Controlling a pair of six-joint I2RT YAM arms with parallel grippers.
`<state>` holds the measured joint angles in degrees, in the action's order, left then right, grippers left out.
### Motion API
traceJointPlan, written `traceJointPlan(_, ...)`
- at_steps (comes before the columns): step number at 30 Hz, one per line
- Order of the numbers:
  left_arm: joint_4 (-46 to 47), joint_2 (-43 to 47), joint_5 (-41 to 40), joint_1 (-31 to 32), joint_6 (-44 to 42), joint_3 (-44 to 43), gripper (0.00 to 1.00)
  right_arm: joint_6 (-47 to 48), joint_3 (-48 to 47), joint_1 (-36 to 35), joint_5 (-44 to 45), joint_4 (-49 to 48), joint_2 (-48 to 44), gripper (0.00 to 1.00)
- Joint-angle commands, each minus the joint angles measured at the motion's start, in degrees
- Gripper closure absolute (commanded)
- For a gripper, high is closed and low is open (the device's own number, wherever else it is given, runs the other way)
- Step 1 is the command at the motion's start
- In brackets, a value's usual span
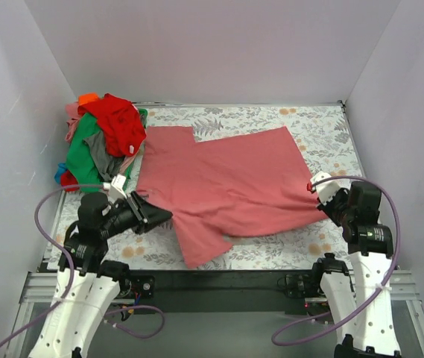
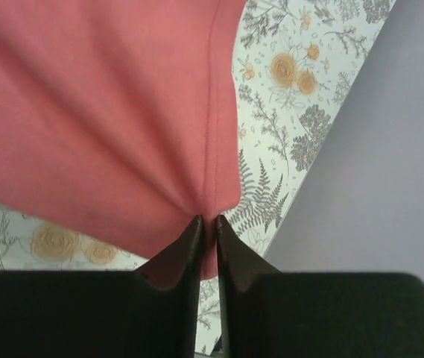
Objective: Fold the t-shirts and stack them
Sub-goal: Flatten the tshirt out
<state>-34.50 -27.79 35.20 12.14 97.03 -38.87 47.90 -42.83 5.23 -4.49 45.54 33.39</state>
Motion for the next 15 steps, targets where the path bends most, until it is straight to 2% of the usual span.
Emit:
traceJointPlan(1,-15.3,8.4,8.2,0.2,5.4,1.3,0.73,3.2,-0.2,0.3,0.8,3.6,-2.9,0.8)
traceJointPlan(2,-17.4,8.7,8.0,0.2,4.8,1.0,0.66,2.9,-0.3,0.3,0.7,3.7,-2.6,0.72)
traceJointPlan(4,-22.3,8.5,6.5,0.2,2.0,0.1,0.52,2.3,-1.1,0.3,0.2,3.5,-1.4,0.67)
traceJointPlan(6,-23.6,6.5,5.0,0.2,-0.7,-0.5,0.5,1.1,-3.2,0.3,-2.0,3.3,1.5,0.56)
traceJointPlan(7,-24.4,5.6,1.7,0.2,-3.2,-1.1,0.49,0.7,-4.0,0.2,-3.0,3.3,2.6,0.44)
traceJointPlan(9,-23.4,3.2,-1.6,0.2,-5.5,-1.4,0.48,-0.3,-5.9,0.3,-6.3,3.2,5.9,0.31)
traceJointPlan(12,-14.8,0.2,-8.0,0.2,-9.4,0.4,0.43,-2.4,-6.5,0.3,-14.4,1.6,11.5,0.28)
traceJointPlan(13,-7.5,-2.9,-8.7,0.2,-10.6,2.3,0.41,-3.8,-6.5,0.3,-17.2,1.3,13.4,0.28)
traceJointPlan(15,0.4,-8.3,-9.5,0.2,-11.6,3.4,0.41,-5.4,-6.7,0.2,-25.5,0.5,19.7,0.28)
